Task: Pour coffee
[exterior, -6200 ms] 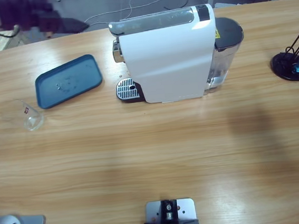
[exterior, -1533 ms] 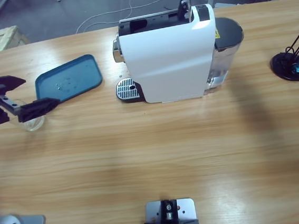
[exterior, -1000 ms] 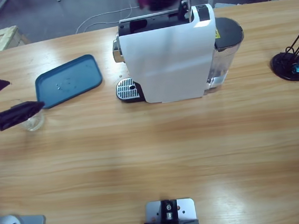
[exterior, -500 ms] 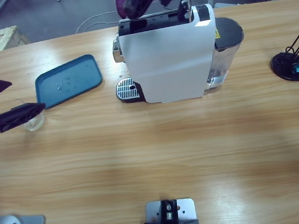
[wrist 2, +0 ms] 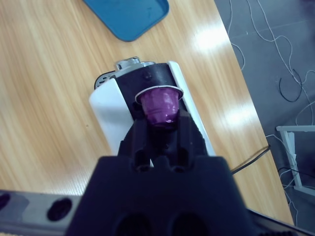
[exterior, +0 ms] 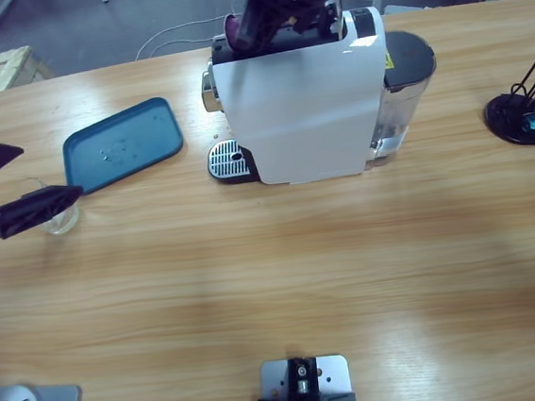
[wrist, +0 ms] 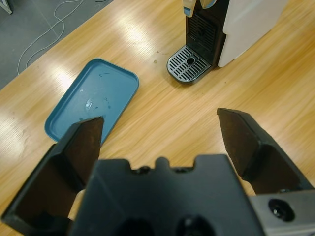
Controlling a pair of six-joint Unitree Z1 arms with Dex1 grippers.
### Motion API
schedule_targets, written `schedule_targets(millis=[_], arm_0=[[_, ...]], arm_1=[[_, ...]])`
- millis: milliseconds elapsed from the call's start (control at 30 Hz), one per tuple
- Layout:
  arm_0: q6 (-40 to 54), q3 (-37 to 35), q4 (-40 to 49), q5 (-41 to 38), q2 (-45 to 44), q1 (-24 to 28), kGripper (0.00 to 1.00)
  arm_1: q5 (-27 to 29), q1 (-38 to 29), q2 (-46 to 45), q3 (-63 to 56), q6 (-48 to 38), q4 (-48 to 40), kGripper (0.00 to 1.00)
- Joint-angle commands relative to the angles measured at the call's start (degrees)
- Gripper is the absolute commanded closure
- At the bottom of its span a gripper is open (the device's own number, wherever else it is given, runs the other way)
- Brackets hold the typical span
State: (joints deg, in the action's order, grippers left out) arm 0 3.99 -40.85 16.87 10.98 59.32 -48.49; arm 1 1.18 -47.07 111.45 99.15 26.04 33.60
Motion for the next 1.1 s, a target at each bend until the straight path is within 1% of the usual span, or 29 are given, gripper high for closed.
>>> schedule_targets(millis=[33,67,100,167,233,267,300,467,500,567,600,633,667,700,767,867,933,967,1033,1100], arm_0=[[-0.6,2.3,1.0,-0.8,1.2,0.5,0.009],[-0.6,2.3,1.0,-0.9,1.2,0.5,0.009],[-0.6,2.3,1.0,-0.9,1.2,0.5,0.009],[-0.6,2.3,1.0,-0.9,1.3,0.5,0.009],[-0.6,2.3,1.0,-0.9,1.3,0.5,0.009],[-0.6,2.3,1.0,-0.9,1.2,0.5,0.009],[-0.6,2.4,1.0,-0.9,1.1,0.5,0.009],[-0.7,2.4,1.0,-1.0,0.9,0.5,0.009],[-0.7,2.3,1.0,-1.0,0.9,0.5,0.009],[-0.8,2.1,1.0,-1.0,0.6,0.5,0.009],[-0.9,2.0,1.0,-1.0,0.4,0.5,0.009],[-1.0,1.9,1.0,-1.1,0.2,0.5,0.009],[-1.1,1.9,1.0,-1.2,-0.1,0.5,0.009],[-1.2,1.8,1.0,-1.3,-0.6,0.5,0.009],[-1.3,1.7,1.0,-1.5,-0.9,0.5,0.009],[-1.3,1.3,1.1,-2.0,-1.5,0.4,0.009],[-1.6,0.9,1.6,-2.1,-1.9,0.3,0.009],[-1.8,0.6,1.7,-2.1,-2.0,0.0,0.009],[-2.3,0.3,1.8,-2.1,-2.2,-0.8,0.009],[-2.9,0.3,2.0,-2.1,-2.2,-1.1,0.009]], arm_1=[[-1.6,0.4,3.1,-0.1,-1.0,-0.1,1.0],[-1.6,0.4,2.9,-0.2,-1.2,0.0,1.0],[-1.5,0.4,2.6,-0.3,-1.5,0.0,0.977],[-0.8,0.4,2.4,-0.4,-2.6,-0.1,0.459],[0.4,0.2,1.8,-0.3,-3.0,-0.4,0.086],[1.3,0.0,1.5,-0.1,-3.0,-0.5,0.009],[2.4,-0.2,0.9,0.1,-3.2,-0.7,0.0],[7.4,-1.9,-4.4,1.5,-4.0,-1.7,0.006],[7.2,-2.5,-6.1,1.5,-4.1,-1.7,0.103],[6.6,-5.0,-9.7,0.3,-5.9,-1.2,0.547],[7.7,-6.6,-11.3,-0.3,-11.4,0.7,0.687],[9.9,-8.2,-13.1,-0.9,-19.3,3.4,0.807],[11.5,-9.9,-14.7,-2.2,-24.6,4.7,0.961],[13.7,-11.9,-16.2,-4.4,-27.3,4.8,1.0],[24.4,-16.1,-18.8,-10.3,-34.3,5.8,1.0],[27.6,-16.4,-24.0,-16.6,-47.2,5.1,1.0],[33.9,-16.4,-25.6,-19.2,-55.0,4.0,1.0],[35.7,-15.8,-25.6,-19.5,-57.6,3.6,1.0],[37.1,-13.7,-24.4,-19.6,-61.2,1.5,1.0],[36.7,-10.3,-21.4,-19.4,-63.6,-3.2,1.0]])
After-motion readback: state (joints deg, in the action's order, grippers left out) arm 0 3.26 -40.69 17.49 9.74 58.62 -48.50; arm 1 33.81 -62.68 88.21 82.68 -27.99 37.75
